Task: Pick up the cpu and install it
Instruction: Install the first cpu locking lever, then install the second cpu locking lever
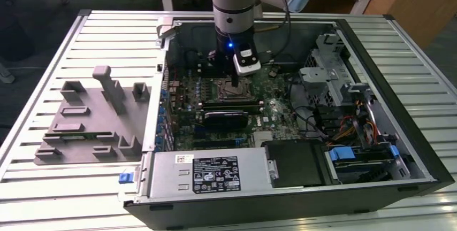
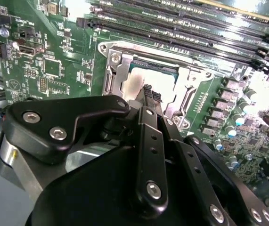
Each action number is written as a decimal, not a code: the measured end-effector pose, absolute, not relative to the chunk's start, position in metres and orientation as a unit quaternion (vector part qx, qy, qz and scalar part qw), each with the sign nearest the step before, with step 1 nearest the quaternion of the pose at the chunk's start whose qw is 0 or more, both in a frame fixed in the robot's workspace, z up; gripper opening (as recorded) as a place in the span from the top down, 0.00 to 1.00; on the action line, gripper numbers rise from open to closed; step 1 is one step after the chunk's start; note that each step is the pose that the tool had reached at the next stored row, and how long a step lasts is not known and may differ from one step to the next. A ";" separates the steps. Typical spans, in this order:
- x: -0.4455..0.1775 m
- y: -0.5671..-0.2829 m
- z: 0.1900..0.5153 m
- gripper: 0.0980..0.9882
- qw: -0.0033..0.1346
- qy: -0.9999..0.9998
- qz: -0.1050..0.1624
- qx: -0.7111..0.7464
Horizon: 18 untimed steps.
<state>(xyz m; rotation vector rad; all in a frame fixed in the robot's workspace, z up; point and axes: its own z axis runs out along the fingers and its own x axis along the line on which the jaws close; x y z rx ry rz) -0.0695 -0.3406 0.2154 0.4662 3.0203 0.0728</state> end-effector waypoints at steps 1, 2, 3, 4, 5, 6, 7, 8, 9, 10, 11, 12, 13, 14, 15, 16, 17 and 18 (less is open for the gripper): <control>-0.069 -0.341 0.216 0.99 0.042 0.987 0.024 0.152; -0.069 -0.341 0.216 0.99 0.042 0.987 0.024 0.152; -0.069 -0.341 0.216 0.99 0.042 0.987 0.024 0.152; -0.069 -0.341 0.216 0.99 0.042 0.987 0.024 0.152; -0.069 -0.341 0.216 0.99 0.042 0.987 0.024 0.152; -0.069 -0.341 0.216 0.99 0.042 0.987 0.023 0.152; -0.069 -0.341 0.216 0.99 0.042 0.987 0.021 0.152; -0.069 -0.341 0.216 0.99 0.042 0.987 0.020 0.152; -0.069 -0.341 0.216 0.99 0.040 0.987 0.019 0.152; -0.069 -0.341 0.215 0.99 0.038 0.987 0.017 0.152; -0.069 -0.341 0.215 0.99 0.036 0.988 0.015 0.152; -0.069 -0.341 0.215 0.99 0.033 0.988 0.014 0.152; -0.069 -0.341 0.215 0.99 0.030 0.988 0.012 0.152; -0.069 -0.341 0.215 0.99 0.028 0.988 0.010 0.152; -0.069 -0.341 0.215 0.99 0.026 0.988 0.010 0.152; -0.069 -0.341 0.215 0.99 0.026 0.988 0.009 0.152; -0.069 -0.341 0.215 0.99 0.025 0.988 0.009 0.152; -0.069 -0.341 0.215 0.99 0.024 0.988 0.009 0.152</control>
